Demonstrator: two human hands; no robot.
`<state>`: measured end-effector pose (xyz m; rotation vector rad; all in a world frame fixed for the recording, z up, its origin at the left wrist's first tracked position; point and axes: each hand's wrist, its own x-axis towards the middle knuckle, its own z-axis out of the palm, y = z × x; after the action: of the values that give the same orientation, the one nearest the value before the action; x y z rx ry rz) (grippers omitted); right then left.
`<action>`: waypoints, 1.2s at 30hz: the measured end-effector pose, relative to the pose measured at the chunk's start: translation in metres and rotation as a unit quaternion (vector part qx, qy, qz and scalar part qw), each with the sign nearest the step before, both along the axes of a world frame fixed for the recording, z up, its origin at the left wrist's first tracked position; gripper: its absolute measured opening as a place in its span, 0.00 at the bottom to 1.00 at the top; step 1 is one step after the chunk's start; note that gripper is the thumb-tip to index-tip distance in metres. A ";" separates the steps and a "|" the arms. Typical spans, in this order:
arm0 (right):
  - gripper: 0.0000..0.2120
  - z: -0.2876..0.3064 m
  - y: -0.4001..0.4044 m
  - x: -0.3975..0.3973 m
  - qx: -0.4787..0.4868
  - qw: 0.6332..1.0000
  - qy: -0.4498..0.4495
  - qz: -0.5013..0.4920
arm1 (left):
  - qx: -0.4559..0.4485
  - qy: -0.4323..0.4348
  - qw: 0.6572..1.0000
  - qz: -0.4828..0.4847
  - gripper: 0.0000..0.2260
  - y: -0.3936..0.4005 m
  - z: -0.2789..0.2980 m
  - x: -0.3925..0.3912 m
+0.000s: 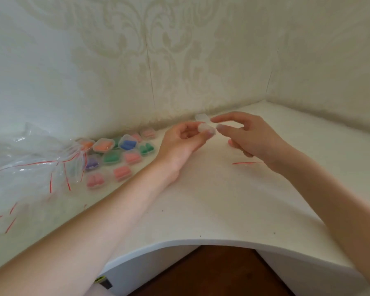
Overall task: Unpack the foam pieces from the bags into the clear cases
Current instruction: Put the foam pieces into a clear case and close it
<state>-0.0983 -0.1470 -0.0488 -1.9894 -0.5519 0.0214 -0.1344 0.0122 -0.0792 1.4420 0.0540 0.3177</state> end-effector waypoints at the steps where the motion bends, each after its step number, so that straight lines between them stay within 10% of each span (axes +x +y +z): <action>1: 0.09 0.000 0.000 -0.002 -0.016 0.999 -0.038 0.016 | -0.060 0.010 0.997 -0.040 0.06 0.002 0.000 0.001; 19: 0.09 -0.010 0.003 -0.003 -0.134 0.963 -0.235 0.002 | -0.168 0.068 0.973 -0.146 0.05 0.009 0.005 0.000; 25: 0.22 -0.007 0.007 0.001 -0.067 0.995 -0.042 -0.067 | 0.239 -0.057 0.967 0.061 0.20 -0.002 -0.007 0.001; 36: 0.16 -0.005 0.011 -0.008 -0.108 0.994 0.010 -0.018 | 0.351 -0.137 0.924 0.063 0.15 -0.002 -0.011 0.002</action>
<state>-0.1060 -0.1363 -0.0540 -2.2072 -0.5185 0.0823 -0.1324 0.0102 -0.0904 2.0944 -0.2174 0.6902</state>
